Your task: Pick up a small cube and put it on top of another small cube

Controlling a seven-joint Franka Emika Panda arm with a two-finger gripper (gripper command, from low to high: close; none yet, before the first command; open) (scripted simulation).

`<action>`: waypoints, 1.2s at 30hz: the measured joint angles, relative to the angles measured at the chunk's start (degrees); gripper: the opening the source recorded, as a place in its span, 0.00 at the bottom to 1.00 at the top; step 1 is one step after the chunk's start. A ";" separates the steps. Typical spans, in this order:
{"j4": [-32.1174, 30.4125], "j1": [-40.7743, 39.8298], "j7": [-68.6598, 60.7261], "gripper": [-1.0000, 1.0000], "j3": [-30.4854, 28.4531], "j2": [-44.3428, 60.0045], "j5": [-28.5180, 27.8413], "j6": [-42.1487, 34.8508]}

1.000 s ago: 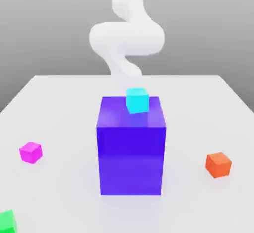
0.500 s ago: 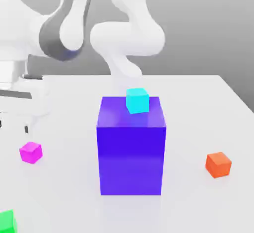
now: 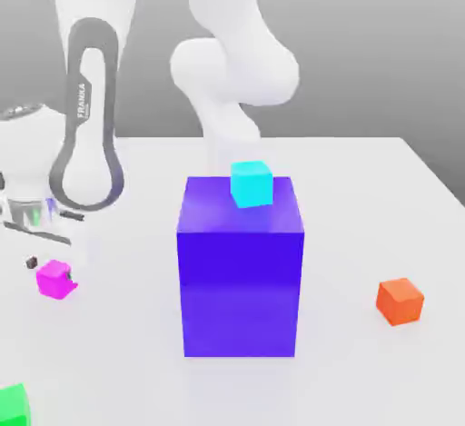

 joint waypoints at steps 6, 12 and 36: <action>0.10 -0.59 -0.26 0.00 0.68 0.34 0.36 0.15; -1.75 8.03 6.76 0.00 -10.01 -5.79 -8.83 -4.10; 31.31 25.67 41.28 0.00 -8.94 1.69 -20.53 -30.04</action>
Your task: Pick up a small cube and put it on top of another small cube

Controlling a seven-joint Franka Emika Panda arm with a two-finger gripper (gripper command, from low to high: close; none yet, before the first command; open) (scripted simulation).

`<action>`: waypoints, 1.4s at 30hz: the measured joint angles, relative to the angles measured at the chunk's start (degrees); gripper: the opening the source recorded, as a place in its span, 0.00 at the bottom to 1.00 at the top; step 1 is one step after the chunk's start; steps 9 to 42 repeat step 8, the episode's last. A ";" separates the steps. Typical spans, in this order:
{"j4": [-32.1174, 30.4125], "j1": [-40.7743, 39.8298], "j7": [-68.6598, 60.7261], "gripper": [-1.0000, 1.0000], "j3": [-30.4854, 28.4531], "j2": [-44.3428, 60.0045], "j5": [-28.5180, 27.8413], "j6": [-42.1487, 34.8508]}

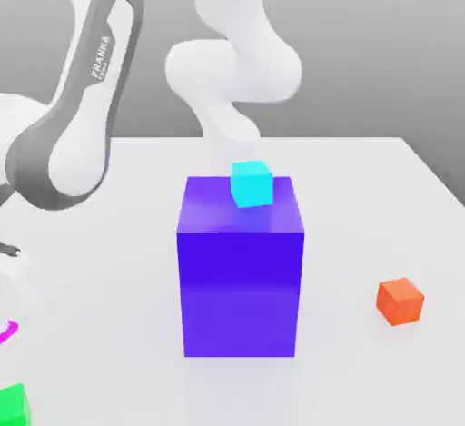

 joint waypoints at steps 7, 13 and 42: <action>1.98 -1.58 -1.51 1.00 3.14 7.10 3.69 4.83; 1.98 -1.58 -1.51 1.00 3.14 7.10 3.69 4.83; 1.98 -1.58 -1.51 1.00 3.14 7.10 3.69 4.83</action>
